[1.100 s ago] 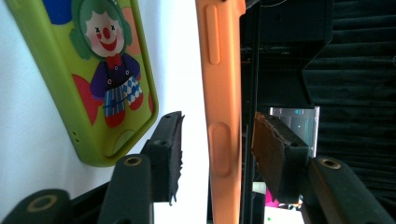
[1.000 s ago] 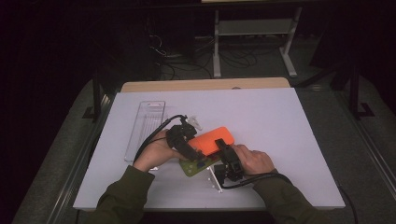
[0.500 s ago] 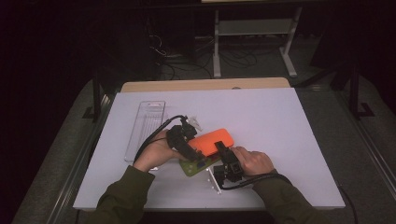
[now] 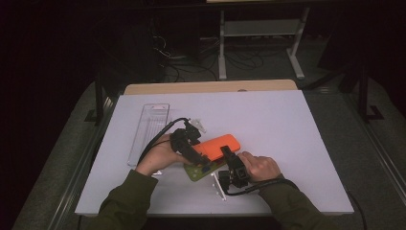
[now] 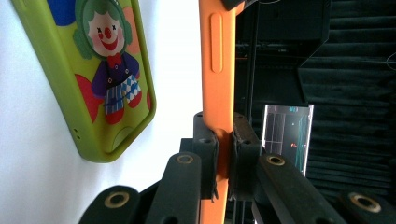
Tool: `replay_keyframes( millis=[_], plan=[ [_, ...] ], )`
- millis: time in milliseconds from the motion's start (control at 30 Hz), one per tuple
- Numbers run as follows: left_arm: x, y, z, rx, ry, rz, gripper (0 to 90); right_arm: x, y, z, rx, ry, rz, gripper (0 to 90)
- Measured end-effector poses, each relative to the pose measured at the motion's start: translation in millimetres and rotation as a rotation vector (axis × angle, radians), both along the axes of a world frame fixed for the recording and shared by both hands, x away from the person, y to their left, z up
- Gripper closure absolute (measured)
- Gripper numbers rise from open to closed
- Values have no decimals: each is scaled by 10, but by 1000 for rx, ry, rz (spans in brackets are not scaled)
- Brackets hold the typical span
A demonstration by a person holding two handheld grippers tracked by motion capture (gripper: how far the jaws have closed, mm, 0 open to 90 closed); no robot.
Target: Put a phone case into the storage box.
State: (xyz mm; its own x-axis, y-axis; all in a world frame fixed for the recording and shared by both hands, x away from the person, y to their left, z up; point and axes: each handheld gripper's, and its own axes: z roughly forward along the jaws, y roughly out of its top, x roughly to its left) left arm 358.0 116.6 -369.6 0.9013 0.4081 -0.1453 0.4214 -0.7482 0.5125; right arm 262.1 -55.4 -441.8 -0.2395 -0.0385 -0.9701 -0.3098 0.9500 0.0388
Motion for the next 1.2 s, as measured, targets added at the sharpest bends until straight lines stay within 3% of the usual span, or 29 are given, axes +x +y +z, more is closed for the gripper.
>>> replay_keyframes(
  millis=[167, 433, 667, 1033, 1100, 1200],
  plan=[
    [-14, 11, 9, -31, -12, 1, 167, 1, 3, -1, -4, -3, 1, 832],
    [-8, 38, 41, -63, -3, -2, 14, 11, -8, 9, 8, -4, -11, 831],
    [-15, 64, 56, -78, -8, -15, 0, 28, -19, 16, 15, 5, -26, 829],
    [-3, 118, 61, -66, -8, -12, 0, 96, -101, 45, 60, 36, -71, 826],
    [4, 129, 57, -61, -10, -13, 0, 117, -125, 54, 78, 25, -78, 826],
    [5, 132, 47, -53, -12, -10, 0, 140, -159, 72, 113, 58, -96, 826]
  ],
)
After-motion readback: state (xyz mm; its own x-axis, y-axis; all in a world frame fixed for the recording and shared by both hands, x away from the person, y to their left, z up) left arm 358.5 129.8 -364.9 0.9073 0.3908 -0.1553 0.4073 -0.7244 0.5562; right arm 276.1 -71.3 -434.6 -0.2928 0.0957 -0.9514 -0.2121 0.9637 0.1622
